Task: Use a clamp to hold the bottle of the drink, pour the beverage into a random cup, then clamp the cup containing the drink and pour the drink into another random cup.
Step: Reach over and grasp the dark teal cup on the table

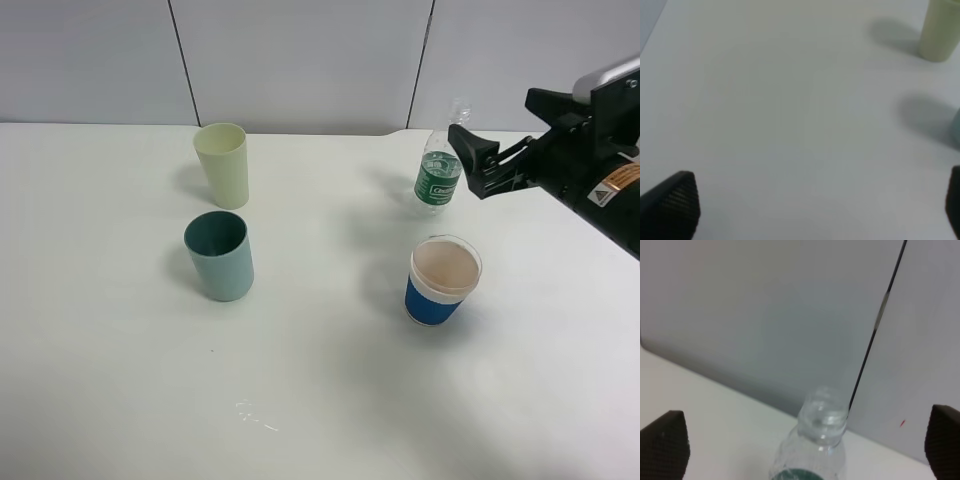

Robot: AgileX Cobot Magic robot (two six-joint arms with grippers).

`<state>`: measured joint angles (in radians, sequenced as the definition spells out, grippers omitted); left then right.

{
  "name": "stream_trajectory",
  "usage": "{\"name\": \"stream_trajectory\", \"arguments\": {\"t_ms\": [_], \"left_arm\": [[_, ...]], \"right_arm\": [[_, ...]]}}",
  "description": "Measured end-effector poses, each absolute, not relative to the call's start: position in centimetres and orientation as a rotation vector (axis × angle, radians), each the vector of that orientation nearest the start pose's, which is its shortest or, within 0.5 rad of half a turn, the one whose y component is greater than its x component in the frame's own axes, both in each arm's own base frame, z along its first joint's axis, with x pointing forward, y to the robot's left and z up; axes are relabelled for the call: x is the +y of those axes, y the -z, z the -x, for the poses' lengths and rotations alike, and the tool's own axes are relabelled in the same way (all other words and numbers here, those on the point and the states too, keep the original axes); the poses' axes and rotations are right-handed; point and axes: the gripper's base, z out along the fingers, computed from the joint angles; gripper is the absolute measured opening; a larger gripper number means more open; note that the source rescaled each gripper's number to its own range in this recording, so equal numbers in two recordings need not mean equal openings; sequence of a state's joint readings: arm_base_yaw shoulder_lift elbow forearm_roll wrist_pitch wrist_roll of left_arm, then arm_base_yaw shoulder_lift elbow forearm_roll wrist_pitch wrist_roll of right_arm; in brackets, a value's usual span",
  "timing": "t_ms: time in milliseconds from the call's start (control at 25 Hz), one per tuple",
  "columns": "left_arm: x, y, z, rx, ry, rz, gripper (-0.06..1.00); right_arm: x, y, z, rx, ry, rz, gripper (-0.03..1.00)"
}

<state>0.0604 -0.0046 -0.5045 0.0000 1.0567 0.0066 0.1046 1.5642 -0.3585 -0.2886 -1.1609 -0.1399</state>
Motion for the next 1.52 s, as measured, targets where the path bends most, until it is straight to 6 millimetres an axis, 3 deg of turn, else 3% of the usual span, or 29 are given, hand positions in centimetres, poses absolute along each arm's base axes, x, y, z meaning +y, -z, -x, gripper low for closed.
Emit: {"name": "stream_trajectory", "arguments": {"t_ms": [280, 640, 1000, 1200, 1520], "left_arm": [[0.0, -27.9, 0.6, 2.031, -0.042, 0.055, 1.0], [0.0, -27.9, 0.6, 2.031, -0.042, 0.055, 1.0], [0.0, -27.9, 0.6, 2.031, -0.042, 0.055, 1.0], [0.0, -27.9, 0.6, 2.031, -0.042, 0.055, 1.0], [0.0, -27.9, 0.6, 2.031, -0.042, 0.055, 1.0]], "right_arm": [[4.2, -23.7, -21.7, 1.412, -0.076, 0.399, 0.87], [2.3, -30.0, -17.0, 1.608, 0.114, 0.378, 0.87], [0.0, -36.3, -11.0, 1.83, 0.316, 0.366, 0.87], [-0.9, -37.6, -7.3, 1.924, 0.337, 0.318, 0.87], [-1.0, -36.3, -1.9, 2.01, 0.221, 0.267, 0.87]]}}
